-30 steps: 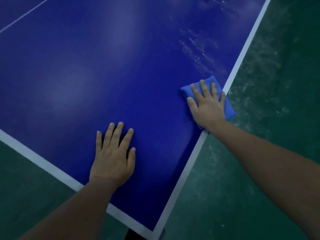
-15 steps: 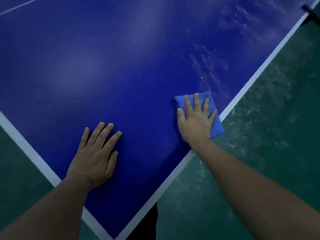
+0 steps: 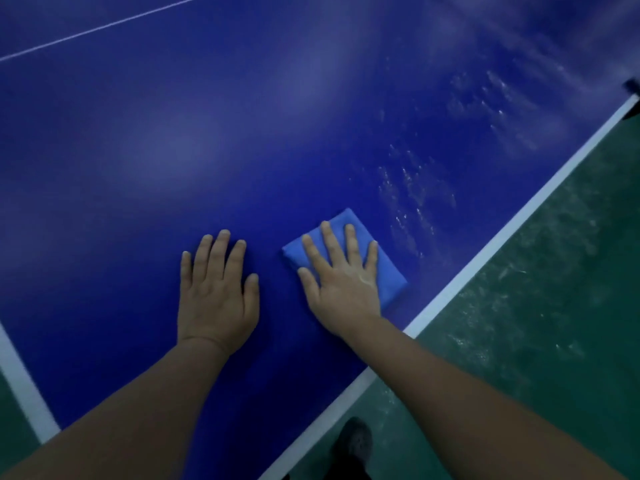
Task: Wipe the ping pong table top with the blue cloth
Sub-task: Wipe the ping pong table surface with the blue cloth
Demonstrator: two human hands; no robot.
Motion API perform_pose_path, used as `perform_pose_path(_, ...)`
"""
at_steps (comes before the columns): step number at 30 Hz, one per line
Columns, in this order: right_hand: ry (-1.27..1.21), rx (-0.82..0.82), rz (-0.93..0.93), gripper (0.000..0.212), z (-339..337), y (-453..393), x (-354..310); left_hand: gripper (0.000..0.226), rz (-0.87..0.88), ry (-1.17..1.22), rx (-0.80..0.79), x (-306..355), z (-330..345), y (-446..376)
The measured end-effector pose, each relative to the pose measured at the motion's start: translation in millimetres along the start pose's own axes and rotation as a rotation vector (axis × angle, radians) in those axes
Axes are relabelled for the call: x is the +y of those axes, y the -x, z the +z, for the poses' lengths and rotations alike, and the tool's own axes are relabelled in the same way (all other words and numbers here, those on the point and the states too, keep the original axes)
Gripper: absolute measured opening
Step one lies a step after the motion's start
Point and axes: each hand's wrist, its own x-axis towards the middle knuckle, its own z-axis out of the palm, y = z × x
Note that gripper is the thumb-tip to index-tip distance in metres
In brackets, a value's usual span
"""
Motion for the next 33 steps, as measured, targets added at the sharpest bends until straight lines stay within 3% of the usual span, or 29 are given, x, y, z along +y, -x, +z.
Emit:
perform_pose_path(4, -0.015, -0.014, -0.281, 0.06, -5.3, -76.9, -25.0, 0.066, -0.051, -0.02, 0.023, -2.4, 5.3, -13.2)
perform_pose_path(7, 0.023, -0.009, -0.397, 0.06, -18.9, -135.4, 10.0, 0.063, -0.031, -0.046, -0.037, -5.7, 10.6, -15.6)
perform_pose_path(11, 0.008, 0.045, 0.088, 0.058, -49.4, -224.5, 99.2, 0.059, -0.026, -0.051, -0.069, -5.6, 10.6, -19.8)
perform_pose_path(14, -0.069, 0.076, 0.332, 0.06, -55.4, -238.9, 96.9, 0.059, -0.026, -0.042, -0.093, -3.8, 8.0, -20.6)
perform_pose_path(15, -0.039, 0.101, 0.287, 0.06, -49.0, -225.8, 77.0, 0.059, -0.029, -0.038, -0.1, -3.4, 7.4, -20.4)
perform_pose_path(16, -0.035, 0.121, 0.128, 0.06, -39.0, -206.8, 54.6, 0.06, -0.033, -0.039, -0.104, -3.0, 6.9, -20.8)
perform_pose_path(18, -0.006, 0.063, -0.376, 0.058, -20.9, -162.4, 23.8, 0.06, -0.04, -0.05, -0.111, -2.7, 5.8, -22.3)
perform_pose_path(19, 0.02, 0.004, -0.544, 0.057, -22.5, -159.1, 27.4, 0.061, -0.038, -0.055, -0.119, -2.9, 5.1, -22.6)
perform_pose_path(20, 0.049, -0.019, -0.597, 0.057, -29.9, -173.5, 45.0, 0.061, -0.033, -0.054, -0.127, -3.1, 4.6, -22.9)
perform_pose_path(21, 0.071, 0.02, -0.475, 0.057, -37.4, -196.1, 70.3, 0.061, -0.028, -0.051, -0.127, -3.3, 4.2, -23.3)
perform_pose_path(24, -0.003, 0.058, 0.231, 0.058, -72.1, -255.0, 157.4, 0.06, -0.03, -0.039, -0.115, -2.0, 2.9, -21.9)
perform_pose_path(26, -0.106, 0.074, 0.453, 0.061, -78.2, -254.6, 170.4, 0.06, -0.035, -0.033, -0.118, -1.3, 3.0, -22.1)
perform_pose_path(28, -0.019, 0.11, 0.299, 0.06, -58.0, -224.2, 128.7, 0.061, -0.034, -0.048, -0.132, -2.1, 3.1, -21.9)
perform_pose_path(31, 0.064, 0.069, -0.346, 0.058, -24.3, -159.4, 78.3, 0.062, -0.045, -0.052, -0.132, -3.3, 4.5, -22.6)
perform_pose_path(32, 0.094, 0.038, -0.43, 0.058, -26.6, -155.4, 87.5, 0.062, -0.041, -0.056, -0.134, -3.5, 4.6, -22.8)
perform_pose_path(33, 0.096, 0.033, -0.378, 0.059, -34.3, -164.8, 111.4, 0.062, -0.04, -0.059, -0.137, -3.4, 4.8, -23.2)
